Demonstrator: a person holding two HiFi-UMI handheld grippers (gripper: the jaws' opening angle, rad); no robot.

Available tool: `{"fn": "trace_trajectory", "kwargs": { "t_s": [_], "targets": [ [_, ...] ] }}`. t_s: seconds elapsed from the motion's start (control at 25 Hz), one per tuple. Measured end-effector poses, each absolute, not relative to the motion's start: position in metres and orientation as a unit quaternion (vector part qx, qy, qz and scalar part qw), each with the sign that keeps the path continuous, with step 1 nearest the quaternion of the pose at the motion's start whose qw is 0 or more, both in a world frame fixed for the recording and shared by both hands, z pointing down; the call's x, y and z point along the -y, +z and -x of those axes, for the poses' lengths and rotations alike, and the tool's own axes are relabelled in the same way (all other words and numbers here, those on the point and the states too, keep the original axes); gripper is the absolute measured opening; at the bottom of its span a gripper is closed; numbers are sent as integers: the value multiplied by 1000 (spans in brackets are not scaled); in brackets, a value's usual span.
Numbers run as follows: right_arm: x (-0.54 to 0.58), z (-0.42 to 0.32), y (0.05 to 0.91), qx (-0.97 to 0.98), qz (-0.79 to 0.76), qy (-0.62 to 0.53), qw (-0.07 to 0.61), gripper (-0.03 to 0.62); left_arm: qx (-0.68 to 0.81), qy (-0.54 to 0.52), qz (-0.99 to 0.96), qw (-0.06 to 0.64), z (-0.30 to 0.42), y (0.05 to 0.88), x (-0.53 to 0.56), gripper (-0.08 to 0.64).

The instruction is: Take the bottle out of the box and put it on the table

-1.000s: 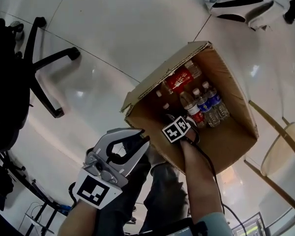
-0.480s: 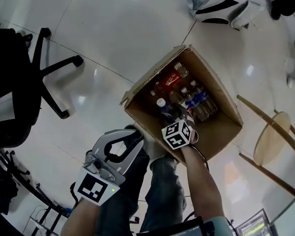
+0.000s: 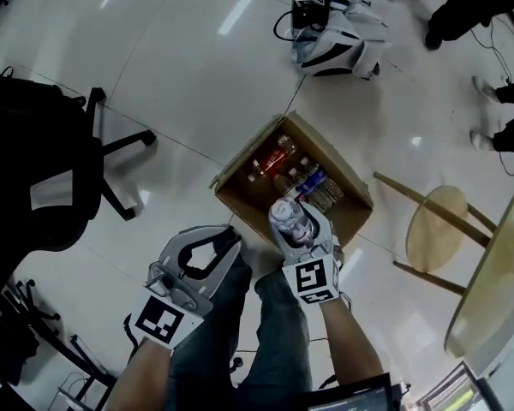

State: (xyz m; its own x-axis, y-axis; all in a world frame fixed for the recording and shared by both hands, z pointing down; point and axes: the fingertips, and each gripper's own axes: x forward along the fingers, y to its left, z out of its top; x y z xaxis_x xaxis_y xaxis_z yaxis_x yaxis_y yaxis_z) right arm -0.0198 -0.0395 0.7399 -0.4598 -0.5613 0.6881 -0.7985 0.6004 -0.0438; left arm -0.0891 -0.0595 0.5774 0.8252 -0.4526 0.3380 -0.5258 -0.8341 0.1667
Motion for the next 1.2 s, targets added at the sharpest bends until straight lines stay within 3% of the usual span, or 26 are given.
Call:
{"fn": "trace_trajectory", "kwargs": {
  "t_s": [0.48,0.72,0.88,1.2],
  "targets": [
    [27,-1,419,843,-490,112,194,273,241,55,-963,109,55,385,58,58],
    [12,-4,310,832,-529,87,140,275,201,26,-976,75,46,302,41,57],
    [-1,-10,238,809,-579,77,64,276,164,16,-985,58,42,257,17,57],
    [-30,-11,149,768,-640,17,26,276,82,-8,-997,3,29,183,-2,52]
  ]
}}
